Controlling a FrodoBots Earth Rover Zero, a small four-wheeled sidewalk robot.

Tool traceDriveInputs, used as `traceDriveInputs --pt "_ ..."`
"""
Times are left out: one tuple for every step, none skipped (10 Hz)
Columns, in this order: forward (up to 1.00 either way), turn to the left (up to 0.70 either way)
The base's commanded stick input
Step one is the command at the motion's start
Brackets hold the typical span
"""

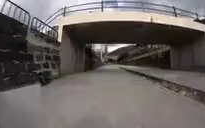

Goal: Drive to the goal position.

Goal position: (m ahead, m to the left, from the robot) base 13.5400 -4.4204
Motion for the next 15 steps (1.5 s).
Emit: traceDriveInputs --pt "1.00 0.00" --pt "1.00 0.00" --pt "1.00 0.00" --pt "1.00 0.00" --pt "1.00 0.00" --pt "1.00 -0.18" --pt "1.00 -0.03" --pt "1.00 0.00" --pt "1.00 0.00" --pt "1.00 0.00" --pt "1.00 0.00" --pt "1.00 0.00" --pt "1.00 0.00" --pt "1.00 0.00" --pt "1.00 0.00"
